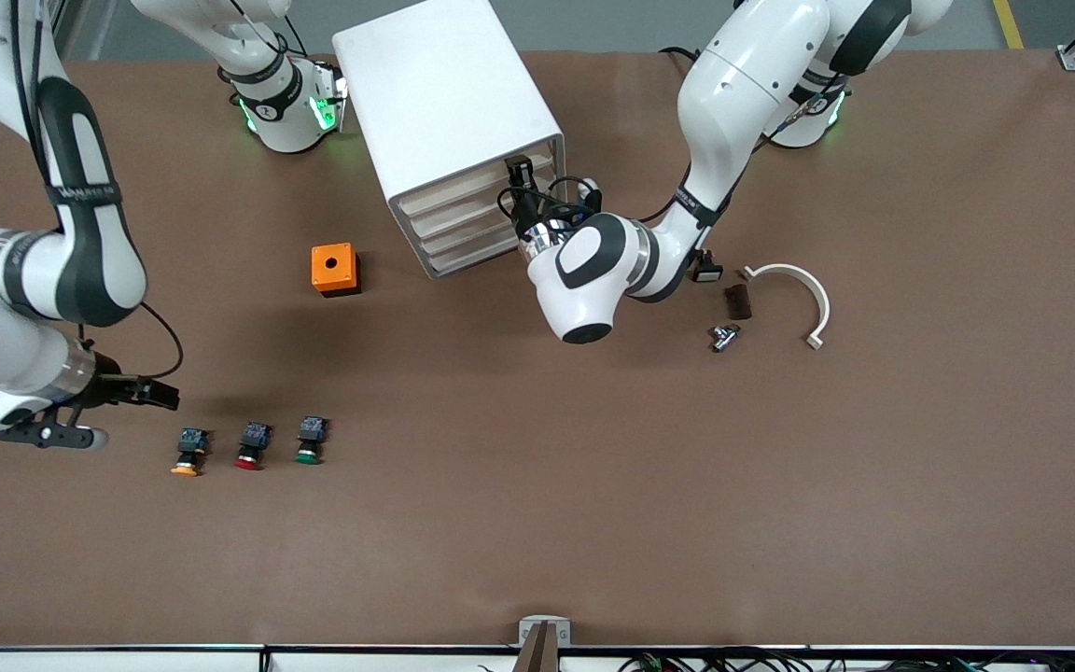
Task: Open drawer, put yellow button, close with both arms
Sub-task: 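Pull the drawer open with the left gripper while the right gripper grasps the yellow button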
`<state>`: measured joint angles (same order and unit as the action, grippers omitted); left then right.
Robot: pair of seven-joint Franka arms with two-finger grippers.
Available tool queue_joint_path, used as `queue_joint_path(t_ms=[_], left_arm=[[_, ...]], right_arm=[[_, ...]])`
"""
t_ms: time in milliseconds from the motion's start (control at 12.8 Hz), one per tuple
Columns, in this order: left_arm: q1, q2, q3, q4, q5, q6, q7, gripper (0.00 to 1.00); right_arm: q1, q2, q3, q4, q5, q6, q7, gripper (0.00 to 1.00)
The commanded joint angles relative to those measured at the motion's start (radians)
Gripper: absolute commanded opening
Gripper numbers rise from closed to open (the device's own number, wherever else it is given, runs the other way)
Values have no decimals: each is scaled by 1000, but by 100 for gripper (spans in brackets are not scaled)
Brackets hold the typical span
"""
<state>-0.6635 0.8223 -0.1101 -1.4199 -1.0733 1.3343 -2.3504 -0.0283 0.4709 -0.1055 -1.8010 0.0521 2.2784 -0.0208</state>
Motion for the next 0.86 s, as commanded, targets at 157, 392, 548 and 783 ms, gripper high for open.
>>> queue_joint_path(t_ms=[157,392,548,783], left_arm=[[50,8,-5,7,-39,-3,-12,8],[94,8,-3,10,-48,-1,-10,8],[134,9,-2,12,-50,-1,-9,8],[205,9,1,15,-48,0,-7,8]], right_arm=[[-15,166,18,34,35,188,-4,100],[1,204,18,67,28,193,-5,100],[1,225,18,89,22,193,-8,100],[-7,244,18,104,14,196,-47,100]])
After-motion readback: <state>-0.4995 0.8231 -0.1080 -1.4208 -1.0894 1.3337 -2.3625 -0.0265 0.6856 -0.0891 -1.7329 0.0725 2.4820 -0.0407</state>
